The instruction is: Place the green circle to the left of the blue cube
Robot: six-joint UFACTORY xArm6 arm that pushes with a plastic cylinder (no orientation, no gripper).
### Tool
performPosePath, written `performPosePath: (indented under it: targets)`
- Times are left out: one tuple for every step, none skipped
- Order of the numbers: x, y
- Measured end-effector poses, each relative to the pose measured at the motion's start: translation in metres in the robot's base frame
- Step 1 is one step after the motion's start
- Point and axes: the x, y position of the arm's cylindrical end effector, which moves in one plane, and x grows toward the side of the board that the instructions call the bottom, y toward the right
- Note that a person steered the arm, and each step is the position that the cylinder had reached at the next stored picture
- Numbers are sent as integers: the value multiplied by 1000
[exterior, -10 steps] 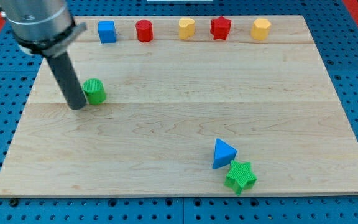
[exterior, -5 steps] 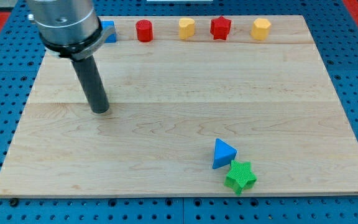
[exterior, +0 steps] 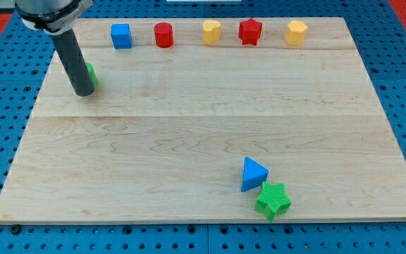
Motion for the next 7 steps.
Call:
performPosePath:
  targets:
    - [-5, -9]
    - [-26, -9]
    - [-48, -9]
    - [-71, -9]
    - [-94, -9]
    - [-98, -9]
    - [-105, -9]
